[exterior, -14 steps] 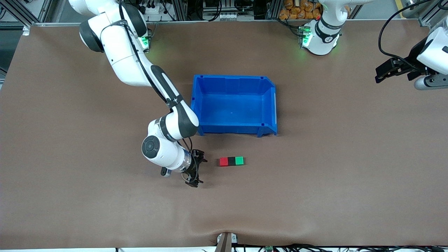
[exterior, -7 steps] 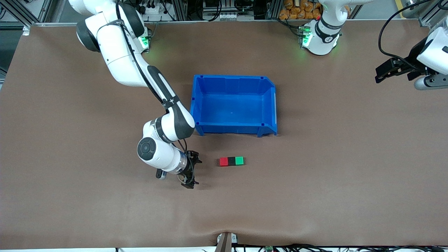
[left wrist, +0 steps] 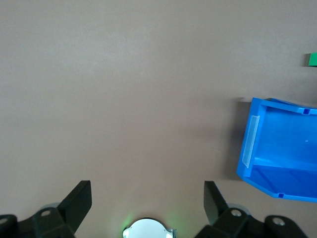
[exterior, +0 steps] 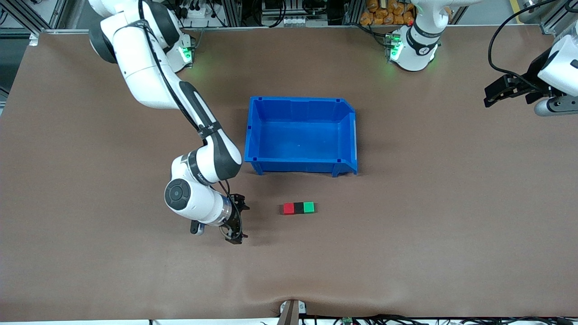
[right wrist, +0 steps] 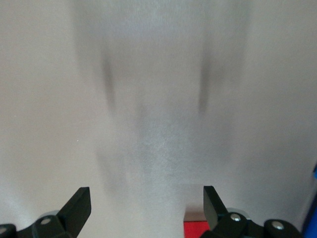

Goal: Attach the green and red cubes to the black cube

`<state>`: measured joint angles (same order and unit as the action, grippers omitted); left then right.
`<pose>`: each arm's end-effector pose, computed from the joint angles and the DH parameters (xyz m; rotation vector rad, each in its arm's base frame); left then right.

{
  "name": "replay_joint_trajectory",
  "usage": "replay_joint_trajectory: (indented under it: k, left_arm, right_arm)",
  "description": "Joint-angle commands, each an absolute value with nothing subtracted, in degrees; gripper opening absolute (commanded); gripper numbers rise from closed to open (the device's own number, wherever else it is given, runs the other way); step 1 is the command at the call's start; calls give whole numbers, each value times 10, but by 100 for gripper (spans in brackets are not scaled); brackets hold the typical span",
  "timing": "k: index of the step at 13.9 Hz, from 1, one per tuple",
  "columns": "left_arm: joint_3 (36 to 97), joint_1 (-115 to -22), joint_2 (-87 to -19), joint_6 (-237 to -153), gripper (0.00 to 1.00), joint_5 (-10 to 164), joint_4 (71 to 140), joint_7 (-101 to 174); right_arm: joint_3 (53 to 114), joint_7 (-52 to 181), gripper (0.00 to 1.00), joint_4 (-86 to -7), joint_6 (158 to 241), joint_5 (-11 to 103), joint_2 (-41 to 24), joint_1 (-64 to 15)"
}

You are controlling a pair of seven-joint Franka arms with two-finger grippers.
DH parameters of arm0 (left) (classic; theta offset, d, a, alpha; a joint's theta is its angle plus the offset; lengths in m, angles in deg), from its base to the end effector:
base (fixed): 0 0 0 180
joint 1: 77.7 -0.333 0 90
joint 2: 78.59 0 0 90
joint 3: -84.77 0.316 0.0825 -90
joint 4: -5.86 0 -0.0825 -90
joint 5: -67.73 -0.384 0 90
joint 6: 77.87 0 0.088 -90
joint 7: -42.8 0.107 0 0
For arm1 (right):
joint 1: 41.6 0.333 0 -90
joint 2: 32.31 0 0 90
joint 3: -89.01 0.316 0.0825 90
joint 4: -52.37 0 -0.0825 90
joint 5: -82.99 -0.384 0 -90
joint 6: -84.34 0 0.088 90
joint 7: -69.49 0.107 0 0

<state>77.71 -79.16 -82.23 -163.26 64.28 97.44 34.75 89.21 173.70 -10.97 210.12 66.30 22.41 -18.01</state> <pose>0.5243 -0.0468 0.6390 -3.0675 -0.0716 0.0561 0.7151 0.3253 0.2475 -2.0627 2.0414 0.2426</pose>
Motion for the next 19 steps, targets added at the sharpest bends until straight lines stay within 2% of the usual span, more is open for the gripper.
replay_joint_trajectory:
  k: [1, 13, 19]
  left_arm:
    - [776, -794, -831, -1631, 100, 647, 980, 347]
    - [776, -793, -830, -1631, 100, 647, 980, 347]
    - [776, -793, -830, -1631, 100, 647, 980, 347]
  right_arm:
    - [928, 1731, 100, -117, 2070, 699, 202, -211]
    - [935, 1638, 100, -116, 1962, 709, 161, -244]
    - [1000, 1612, 100, -117, 1905, 779, 135, -296]
